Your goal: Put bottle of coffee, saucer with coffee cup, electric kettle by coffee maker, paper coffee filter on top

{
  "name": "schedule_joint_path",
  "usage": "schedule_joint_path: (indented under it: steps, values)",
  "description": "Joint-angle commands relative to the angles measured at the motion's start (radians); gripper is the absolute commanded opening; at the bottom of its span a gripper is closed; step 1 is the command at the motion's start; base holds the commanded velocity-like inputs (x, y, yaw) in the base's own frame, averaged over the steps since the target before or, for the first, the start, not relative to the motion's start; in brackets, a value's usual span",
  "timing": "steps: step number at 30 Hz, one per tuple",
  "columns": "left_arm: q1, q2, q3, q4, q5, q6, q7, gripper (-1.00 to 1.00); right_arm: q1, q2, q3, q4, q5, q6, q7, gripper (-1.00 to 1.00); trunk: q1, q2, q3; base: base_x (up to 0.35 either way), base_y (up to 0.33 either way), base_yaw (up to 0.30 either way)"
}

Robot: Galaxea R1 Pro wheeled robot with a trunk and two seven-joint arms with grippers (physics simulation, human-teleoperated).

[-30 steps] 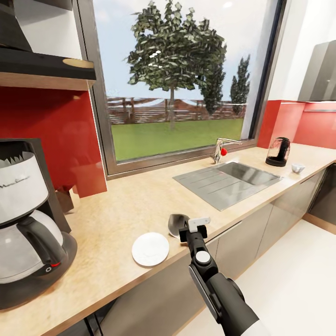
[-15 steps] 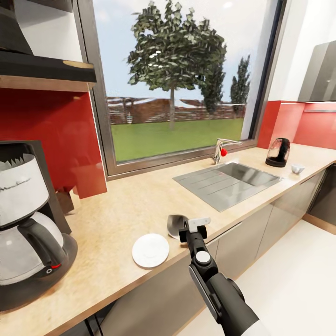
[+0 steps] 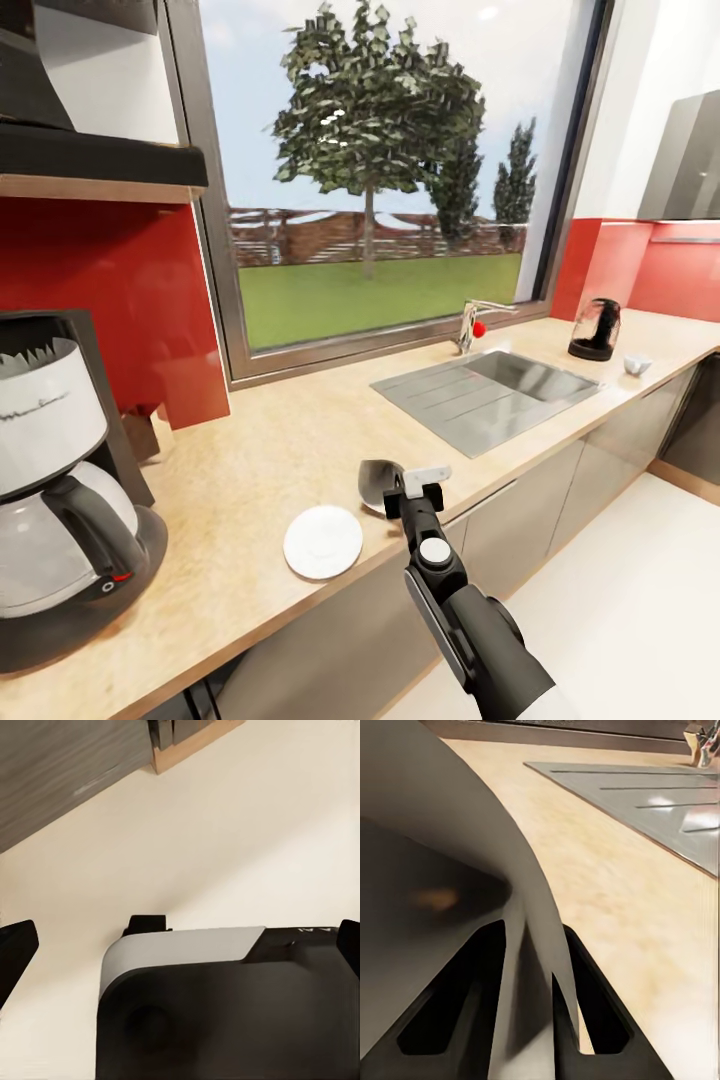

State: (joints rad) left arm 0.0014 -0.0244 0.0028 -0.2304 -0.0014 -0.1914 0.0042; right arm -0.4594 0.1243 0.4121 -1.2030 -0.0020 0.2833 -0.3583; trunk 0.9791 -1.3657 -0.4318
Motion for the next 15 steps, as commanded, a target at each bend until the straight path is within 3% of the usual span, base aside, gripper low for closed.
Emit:
schedule_joint_path:
  steps: [1,15]
  values:
    - [0.0,0.0,0.0,-0.001,0.0,-0.002,0.0,1.0,-0.001,0.0,0.002,-0.001,-0.004,0.005,-0.004,-1.0,-0.004,0.007,0.002,0.0,0.0,0.0]
    - [0.0,0.0,0.0,-0.001,0.0,-0.002,0.0,1.0,-0.001,0.0,0.002,-0.001,-0.004,0.005,-0.004,-1.0,-0.058,0.105,0.046,0.0,0.0,0.0]
